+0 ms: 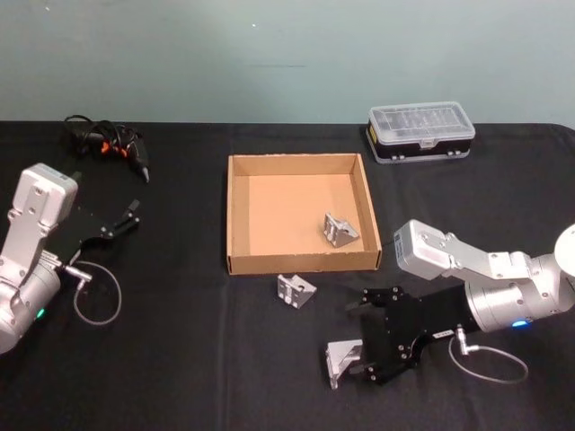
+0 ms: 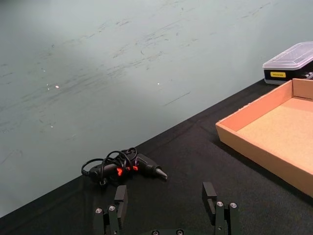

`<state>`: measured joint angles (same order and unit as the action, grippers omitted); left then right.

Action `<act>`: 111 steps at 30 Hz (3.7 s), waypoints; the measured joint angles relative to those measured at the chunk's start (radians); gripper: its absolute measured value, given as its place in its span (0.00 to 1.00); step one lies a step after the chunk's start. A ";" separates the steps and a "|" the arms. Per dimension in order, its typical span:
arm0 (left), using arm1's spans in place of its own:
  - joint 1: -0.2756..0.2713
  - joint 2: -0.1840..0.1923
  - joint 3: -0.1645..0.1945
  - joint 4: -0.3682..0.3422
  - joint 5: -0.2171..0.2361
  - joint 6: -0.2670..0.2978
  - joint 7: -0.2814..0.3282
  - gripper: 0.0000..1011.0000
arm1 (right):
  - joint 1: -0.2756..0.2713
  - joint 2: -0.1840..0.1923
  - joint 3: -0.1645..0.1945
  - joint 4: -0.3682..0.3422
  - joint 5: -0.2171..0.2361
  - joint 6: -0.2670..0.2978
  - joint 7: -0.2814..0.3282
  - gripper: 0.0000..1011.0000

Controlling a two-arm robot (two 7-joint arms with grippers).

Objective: Use one hand to pick up the angle iron from the table and place it into the box.

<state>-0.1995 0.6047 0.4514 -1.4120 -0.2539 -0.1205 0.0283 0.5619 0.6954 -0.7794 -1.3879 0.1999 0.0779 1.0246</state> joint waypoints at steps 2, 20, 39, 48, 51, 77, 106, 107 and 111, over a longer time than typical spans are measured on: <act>0.000 0.000 0.000 0.000 0.000 0.000 0.000 0.99 | 0.002 0.000 -0.003 0.002 0.004 -0.001 -0.001 0.99; 0.000 0.000 0.000 0.000 0.000 0.000 0.000 0.99 | 0.019 0.012 -0.030 0.008 0.055 -0.015 0.002 0.60; 0.000 0.000 0.000 0.000 0.000 0.000 0.000 0.99 | 0.019 0.025 -0.056 -0.003 0.076 -0.034 0.001 0.11; 0.000 0.000 0.000 0.000 0.000 0.000 0.000 0.99 | 0.013 0.033 -0.056 -0.019 0.084 -0.035 -0.010 0.11; 0.000 0.000 0.000 0.000 0.000 0.000 0.000 0.99 | 0.006 0.039 -0.045 -0.036 0.092 -0.034 -0.024 0.11; 0.000 0.000 0.000 0.000 0.000 0.000 0.000 0.99 | -0.097 -0.032 0.172 -0.200 0.171 0.142 -0.421 0.11; 0.000 0.000 0.000 0.000 0.000 0.000 0.000 0.99 | 0.019 -0.342 0.128 0.076 0.029 0.291 -0.586 0.11; 0.000 0.000 0.000 0.000 0.000 0.000 0.000 0.99 | 0.020 -0.346 0.127 0.082 0.025 0.292 -0.587 0.11; 0.000 0.000 0.000 0.000 0.000 0.000 0.000 0.99 | 0.026 -0.358 0.121 0.105 0.003 0.297 -0.590 0.11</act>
<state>-0.1995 0.6047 0.4514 -1.4120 -0.2539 -0.1205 0.0283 0.5884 0.3372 -0.6583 -1.2826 0.2031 0.3750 0.4343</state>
